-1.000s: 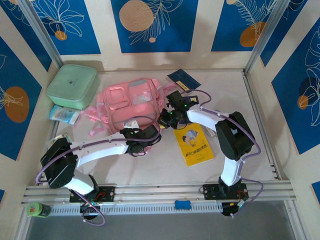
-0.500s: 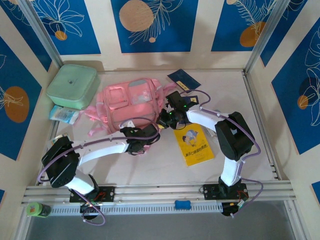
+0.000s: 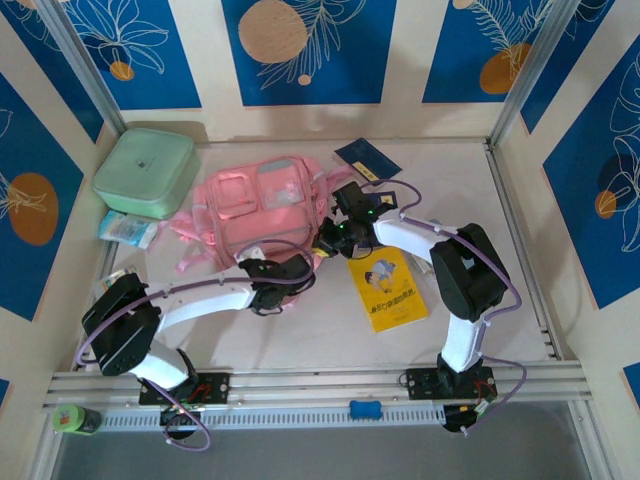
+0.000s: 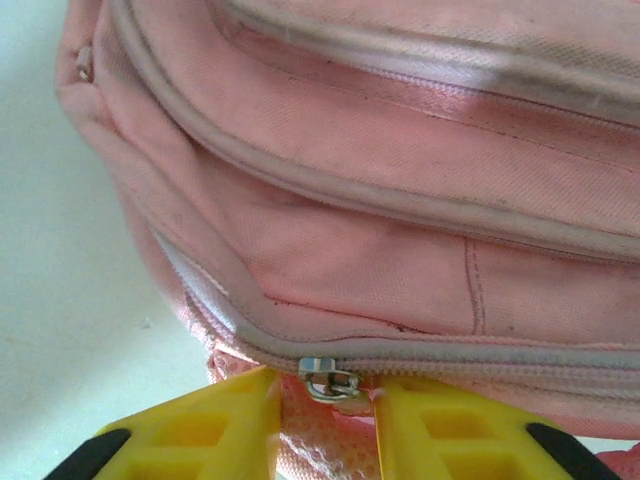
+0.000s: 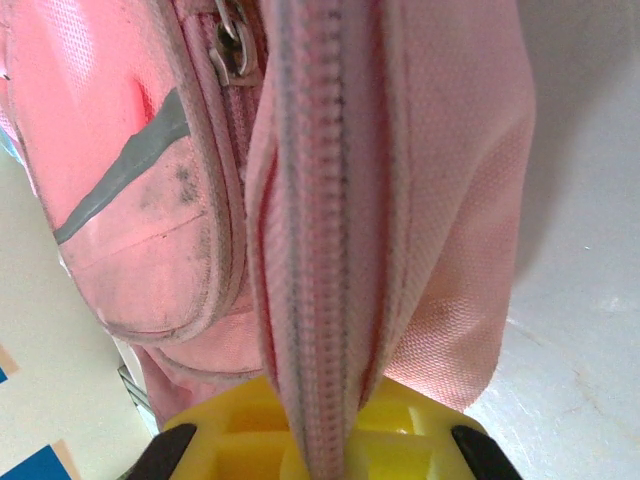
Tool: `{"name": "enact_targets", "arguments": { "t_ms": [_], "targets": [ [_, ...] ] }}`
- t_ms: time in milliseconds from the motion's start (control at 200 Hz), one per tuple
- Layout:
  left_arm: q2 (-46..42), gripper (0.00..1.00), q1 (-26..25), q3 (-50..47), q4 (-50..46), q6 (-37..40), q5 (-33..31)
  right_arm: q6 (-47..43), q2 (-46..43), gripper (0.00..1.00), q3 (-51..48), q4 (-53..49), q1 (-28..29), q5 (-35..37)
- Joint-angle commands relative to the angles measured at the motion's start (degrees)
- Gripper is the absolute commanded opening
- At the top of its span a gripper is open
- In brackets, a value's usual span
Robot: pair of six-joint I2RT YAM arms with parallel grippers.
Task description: Pack books, pencil case, and school supplies into a backpack
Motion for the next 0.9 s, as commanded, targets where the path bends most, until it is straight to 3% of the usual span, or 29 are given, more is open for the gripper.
{"name": "enact_targets", "arguments": {
  "t_ms": [0,105,415,610,895],
  "targets": [
    [1.1,0.32,0.8,1.7,-0.6,2.3,-0.4,0.0,-0.7,0.0,1.5,1.9,-0.3,-1.9],
    [1.3,0.32,1.8,1.4,-0.5,2.8,-0.2,-0.1,-0.5,0.0,1.6,1.9,-0.1,-2.2],
    [-2.9,0.15,4.5,0.8,4.1,10.9,0.9,-2.6,0.3,0.0,0.6,2.4,0.9,-1.7],
    [-7.6,0.1,5.6,-0.9,7.4,12.6,4.9,-2.8,1.4,0.0,-0.3,4.1,1.6,-1.6],
    [-12.7,0.04,7.6,-2.1,2.0,15.5,7.9,-6.3,1.7,0.0,1.4,2.0,0.7,1.3]
  ]
}}
